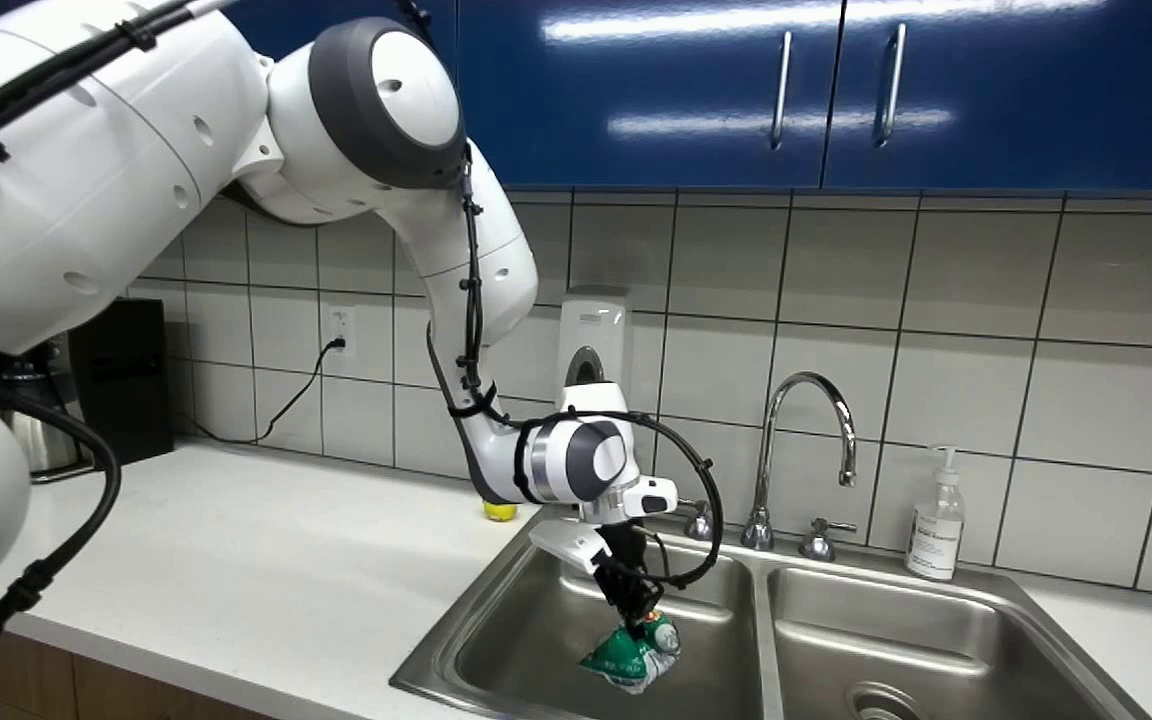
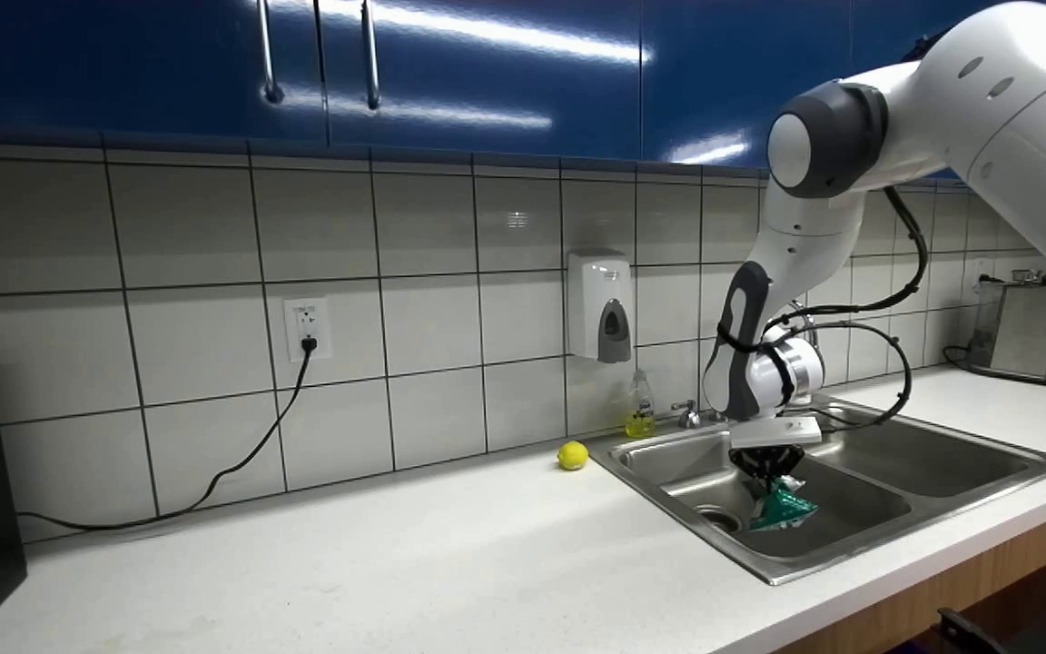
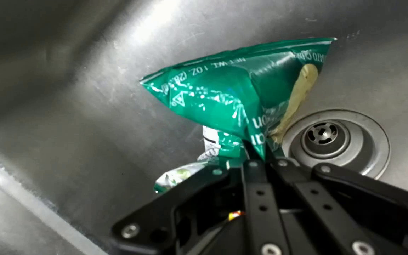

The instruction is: Put the snack packet into the sink

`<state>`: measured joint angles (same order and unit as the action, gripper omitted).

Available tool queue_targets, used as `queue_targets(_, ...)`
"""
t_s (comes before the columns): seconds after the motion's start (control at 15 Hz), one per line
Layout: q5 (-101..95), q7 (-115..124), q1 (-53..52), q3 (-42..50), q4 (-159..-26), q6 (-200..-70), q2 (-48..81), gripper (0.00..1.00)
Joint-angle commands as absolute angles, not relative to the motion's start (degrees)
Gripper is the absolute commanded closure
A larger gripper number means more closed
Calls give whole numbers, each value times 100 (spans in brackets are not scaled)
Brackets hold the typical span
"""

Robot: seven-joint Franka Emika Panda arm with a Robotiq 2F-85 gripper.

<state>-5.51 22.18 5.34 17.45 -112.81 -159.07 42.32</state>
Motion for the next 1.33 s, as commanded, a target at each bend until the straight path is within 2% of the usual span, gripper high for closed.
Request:
queue_targets(0.0, -343, 1999, 569, 1773, -11082, -15976, 4486, 100)
queue_targets(1.2, -201, 1972, 535, 1855, -11088, -15970, 4776, 100)
queue_targets(1.27, -229, 1978, 503, 1889, -11101, -15993, 4786, 73)
